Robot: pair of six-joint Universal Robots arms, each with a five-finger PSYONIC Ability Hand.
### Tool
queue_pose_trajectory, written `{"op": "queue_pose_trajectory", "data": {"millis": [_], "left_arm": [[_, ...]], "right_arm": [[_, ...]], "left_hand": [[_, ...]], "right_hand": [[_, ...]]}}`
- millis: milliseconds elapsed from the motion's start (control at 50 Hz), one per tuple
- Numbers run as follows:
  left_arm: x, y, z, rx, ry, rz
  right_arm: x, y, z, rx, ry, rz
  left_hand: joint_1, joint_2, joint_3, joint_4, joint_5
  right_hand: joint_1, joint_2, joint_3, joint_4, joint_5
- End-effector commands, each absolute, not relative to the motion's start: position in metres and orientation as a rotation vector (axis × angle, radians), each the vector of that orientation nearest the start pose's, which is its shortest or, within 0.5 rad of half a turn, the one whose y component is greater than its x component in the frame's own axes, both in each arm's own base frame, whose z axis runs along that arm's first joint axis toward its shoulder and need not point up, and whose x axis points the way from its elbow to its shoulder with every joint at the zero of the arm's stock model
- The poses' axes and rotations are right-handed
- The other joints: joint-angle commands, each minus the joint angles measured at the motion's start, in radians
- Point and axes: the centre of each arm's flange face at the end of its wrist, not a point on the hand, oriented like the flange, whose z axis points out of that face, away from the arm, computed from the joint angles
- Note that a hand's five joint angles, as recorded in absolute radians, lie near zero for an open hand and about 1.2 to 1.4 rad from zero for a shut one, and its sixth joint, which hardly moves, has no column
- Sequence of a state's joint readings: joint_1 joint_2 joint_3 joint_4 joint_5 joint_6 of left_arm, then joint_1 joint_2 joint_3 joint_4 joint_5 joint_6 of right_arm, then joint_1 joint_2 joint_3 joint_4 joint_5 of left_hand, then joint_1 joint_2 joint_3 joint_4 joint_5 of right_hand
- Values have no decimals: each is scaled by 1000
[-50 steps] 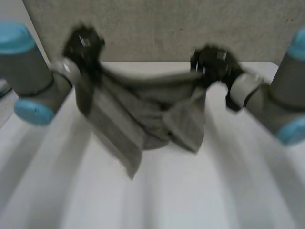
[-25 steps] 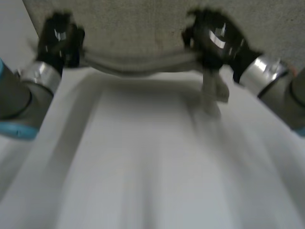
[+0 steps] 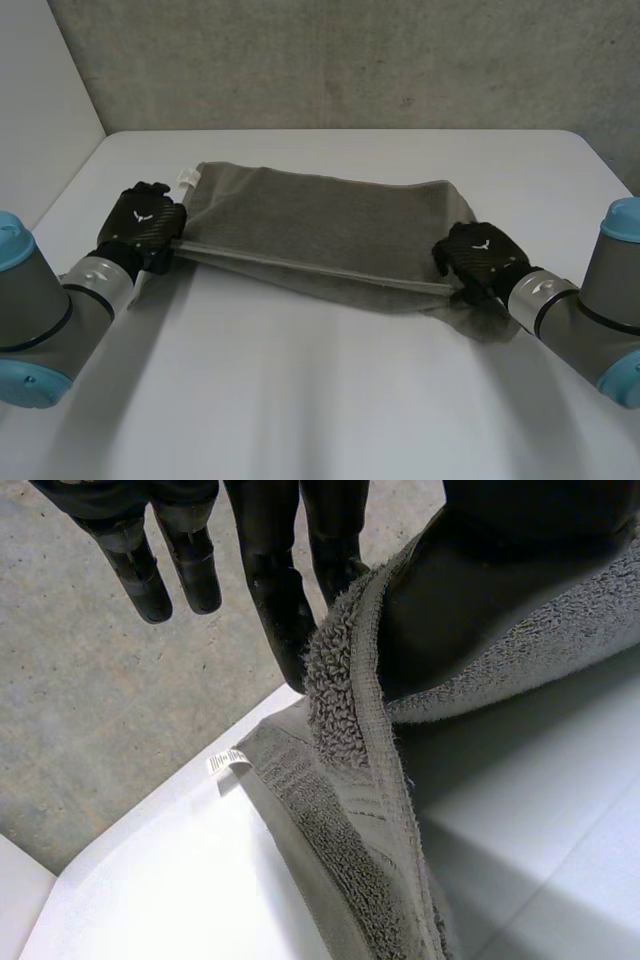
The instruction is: Fold the towel.
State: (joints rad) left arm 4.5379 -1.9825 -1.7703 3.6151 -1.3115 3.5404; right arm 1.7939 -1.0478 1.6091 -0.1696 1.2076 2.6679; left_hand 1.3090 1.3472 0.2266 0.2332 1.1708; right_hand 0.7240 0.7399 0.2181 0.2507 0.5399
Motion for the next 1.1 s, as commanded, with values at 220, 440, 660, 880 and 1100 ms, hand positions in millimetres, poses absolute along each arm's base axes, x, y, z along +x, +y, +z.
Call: {"op": "queue_pose_trajectory", "data": {"millis": [220,440,660,880,1100], "left_arm": [[-209,-307,165,926,2207,-2099],[-204,-269,228,944,2138,-2179],[-204,-224,243,1146,2232,-2057],[-209,-258,212,1422,2136,-1782],[-231,-345,172,1497,2082,-1748]], "right_arm": [[213,-293,212,-957,2167,-1780],[188,-270,272,-948,2045,-1895],[166,-261,296,-1025,2056,-1933],[154,-311,260,-1190,2160,-1807],[190,-374,208,-1335,2163,-1739]], "left_hand": [[87,49,-52,-59,51],[87,49,-52,-59,51],[87,49,-52,-59,51],[87,49,-52,-59,51],[87,49,-52,-59,51]], "right_hand": [[672,656,-44,-76,682],[672,656,-44,-76,682],[672,656,-44,-76,682],[672,656,-44,-76,682],[672,656,-44,-76,682]]}}
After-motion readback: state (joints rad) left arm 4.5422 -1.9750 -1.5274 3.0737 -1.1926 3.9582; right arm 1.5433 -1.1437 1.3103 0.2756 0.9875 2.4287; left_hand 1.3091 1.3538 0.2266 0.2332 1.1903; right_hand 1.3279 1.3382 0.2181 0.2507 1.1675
